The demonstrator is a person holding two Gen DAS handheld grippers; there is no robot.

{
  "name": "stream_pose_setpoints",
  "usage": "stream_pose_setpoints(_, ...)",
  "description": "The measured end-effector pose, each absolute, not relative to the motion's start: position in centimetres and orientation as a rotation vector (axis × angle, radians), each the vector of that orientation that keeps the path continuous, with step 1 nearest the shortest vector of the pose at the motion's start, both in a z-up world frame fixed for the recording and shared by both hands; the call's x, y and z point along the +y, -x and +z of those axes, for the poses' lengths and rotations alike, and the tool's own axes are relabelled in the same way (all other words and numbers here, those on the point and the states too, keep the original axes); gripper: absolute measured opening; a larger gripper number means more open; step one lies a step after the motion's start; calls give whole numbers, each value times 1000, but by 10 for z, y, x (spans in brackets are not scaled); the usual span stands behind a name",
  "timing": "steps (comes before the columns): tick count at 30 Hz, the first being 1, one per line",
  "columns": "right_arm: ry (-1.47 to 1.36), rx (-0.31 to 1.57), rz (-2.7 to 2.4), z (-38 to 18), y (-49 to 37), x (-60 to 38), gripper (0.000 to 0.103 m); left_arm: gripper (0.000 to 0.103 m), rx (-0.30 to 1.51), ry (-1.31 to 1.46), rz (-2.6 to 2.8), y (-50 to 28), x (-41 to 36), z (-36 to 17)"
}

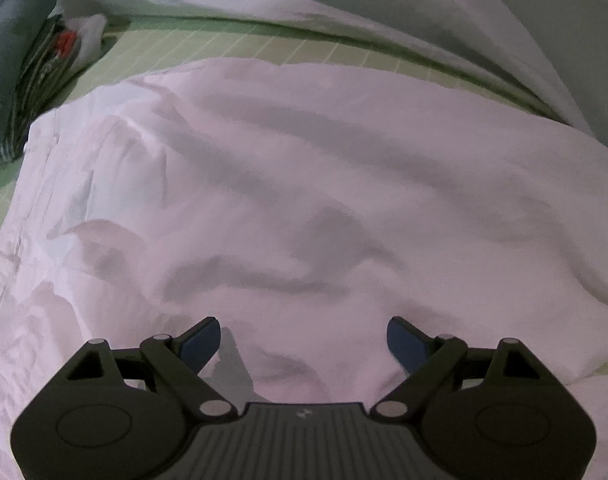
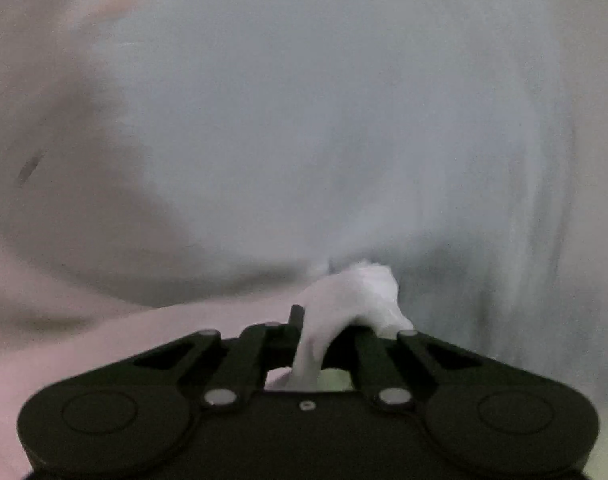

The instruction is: Fold clothes

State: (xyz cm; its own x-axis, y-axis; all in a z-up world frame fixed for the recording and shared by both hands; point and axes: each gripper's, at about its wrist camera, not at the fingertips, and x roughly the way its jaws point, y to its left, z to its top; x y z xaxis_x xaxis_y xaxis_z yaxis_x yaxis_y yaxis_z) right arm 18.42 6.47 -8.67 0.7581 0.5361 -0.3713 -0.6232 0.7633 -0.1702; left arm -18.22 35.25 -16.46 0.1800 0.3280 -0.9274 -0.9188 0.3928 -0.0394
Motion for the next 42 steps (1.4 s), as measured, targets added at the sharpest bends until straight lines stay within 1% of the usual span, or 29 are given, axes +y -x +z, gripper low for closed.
stream_pose_setpoints(4, 544, 157, 562, -86, -165, 61, 5, 91, 1013, 743, 996, 186, 353, -166)
stream_pose_setpoints(5, 473, 244, 526, -96, -177, 50, 7, 91, 1012, 744, 995, 186, 353, -167)
stream_pose_setpoints(6, 403, 332, 486, -107, -189, 38, 15, 91, 1010, 745, 993, 187, 352, -167)
stream_pose_setpoints(7, 363, 453, 408, -124, -202, 28, 20, 91, 1007, 748, 991, 188, 352, -166)
stream_pose_setpoints(8, 323, 570, 329, -140, -215, 17, 23, 91, 1002, 750, 990, 189, 352, -165)
stream_pose_setpoints(9, 313, 643, 252, -152, -220, 8, 23, 91, 996, 749, 991, 192, 352, -163)
stream_pose_setpoints(10, 301, 713, 176, -163, -223, -2, 27, 91, 990, 746, 993, 194, 351, -160)
stream_pose_setpoints(11, 270, 713, 149, -163, -215, -14, 33, 91, 986, 736, 999, 197, 351, -158)
stream_pose_setpoints(12, 239, 714, 123, -162, -207, -25, 48, 91, 982, 726, 1006, 200, 350, -155)
stream_pose_setpoints(13, 213, 704, 117, -158, -195, -35, 58, 91, 978, 720, 1014, 204, 349, -154)
stream_pose_setpoints(14, 190, 703, 115, -155, -184, -44, 77, 91, 973, 718, 1020, 208, 348, -152)
stream_pose_setpoints(15, 171, 711, 109, -154, -174, -52, 83, 91, 964, 732, 1022, 212, 348, -150)
stream_pose_setpoints(17, 141, 740, 121, -153, -155, -67, 87, 91, 945, 758, 1026, 221, 346, -147)
stream_pose_setpoints(20, 86, 800, 171, -163, -123, -95, 100, 90, 907, 773, 1018, 233, 337, -137)
stream_pose_setpoints(25, -107, 893, 237, -173, -61, -140, 102, 91, 859, 690, 991, 250, 309, -114)
stream_pose_setpoints(27, -203, 916, 249, -178, -42, -157, 102, 92, 842, 642, 982, 258, 296, -106)
stream_pose_setpoints(29, -309, 945, 251, -182, -26, -174, 103, 96, 824, 595, 972, 266, 283, -97)
stream_pose_setpoints(32, -458, 988, 259, -188, -1, -199, 103, 96, 813, 551, 958, 277, 269, -91)
stream_pose_setpoints(38, -608, 1011, 262, -189, 44, -235, 103, 96, 813, 578, 944, 298, 250, -93)
stream_pose_setpoints(42, -765, 1064, 249, -206, 62, -256, 103, 96, 797, 606, 939, 310, 241, -92)
